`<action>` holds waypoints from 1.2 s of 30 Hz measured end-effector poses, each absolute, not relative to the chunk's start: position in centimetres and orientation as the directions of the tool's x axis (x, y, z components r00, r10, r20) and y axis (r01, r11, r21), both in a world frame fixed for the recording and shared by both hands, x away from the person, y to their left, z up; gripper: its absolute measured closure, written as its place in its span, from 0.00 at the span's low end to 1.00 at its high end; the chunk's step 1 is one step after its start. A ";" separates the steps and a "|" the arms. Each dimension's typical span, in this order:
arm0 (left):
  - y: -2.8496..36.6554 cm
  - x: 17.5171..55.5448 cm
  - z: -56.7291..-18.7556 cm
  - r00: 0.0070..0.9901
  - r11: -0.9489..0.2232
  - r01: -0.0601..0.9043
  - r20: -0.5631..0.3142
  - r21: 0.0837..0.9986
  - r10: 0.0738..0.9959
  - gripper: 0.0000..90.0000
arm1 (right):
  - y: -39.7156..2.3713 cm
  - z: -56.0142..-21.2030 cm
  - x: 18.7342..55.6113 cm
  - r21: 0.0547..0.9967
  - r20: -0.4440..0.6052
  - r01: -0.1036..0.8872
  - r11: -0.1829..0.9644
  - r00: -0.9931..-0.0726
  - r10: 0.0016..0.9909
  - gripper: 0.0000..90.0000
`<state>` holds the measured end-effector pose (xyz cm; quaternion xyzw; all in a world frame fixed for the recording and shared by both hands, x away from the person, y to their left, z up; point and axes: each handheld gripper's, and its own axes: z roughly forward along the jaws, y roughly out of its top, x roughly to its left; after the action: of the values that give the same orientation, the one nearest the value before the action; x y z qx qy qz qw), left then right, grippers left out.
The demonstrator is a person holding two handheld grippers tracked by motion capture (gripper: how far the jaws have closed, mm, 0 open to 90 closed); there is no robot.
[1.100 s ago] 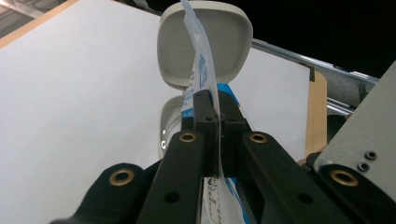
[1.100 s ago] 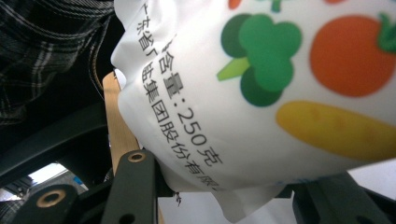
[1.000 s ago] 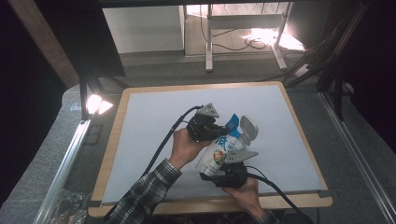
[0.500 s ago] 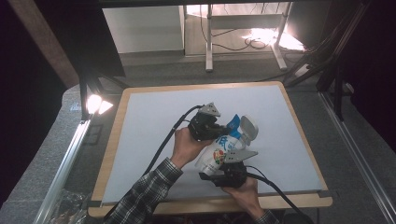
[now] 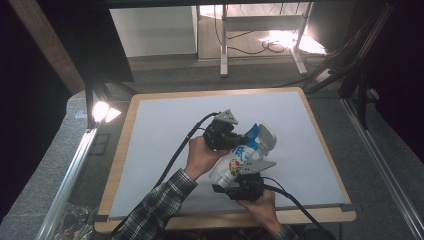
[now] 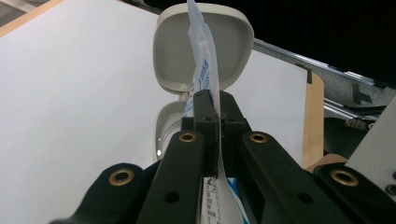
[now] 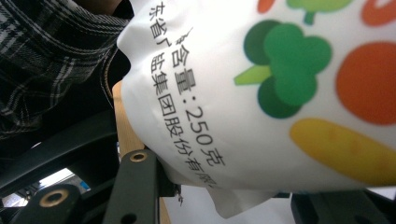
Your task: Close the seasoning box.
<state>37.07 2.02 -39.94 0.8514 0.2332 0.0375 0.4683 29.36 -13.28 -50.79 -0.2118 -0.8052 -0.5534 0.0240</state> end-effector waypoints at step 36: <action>1.3 37.7 -39.3 0.876 -0.468 0.404 -0.186 0.786 0.444 0.99 | -12.8 -50.0 29.5 0.883 0.292 0.379 0.276 -0.905 0.309 0.64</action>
<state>37.66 1.27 -39.29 0.8565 0.2477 0.0222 0.4522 29.46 -12.84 -50.01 -0.2155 -0.7982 -0.5616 0.0315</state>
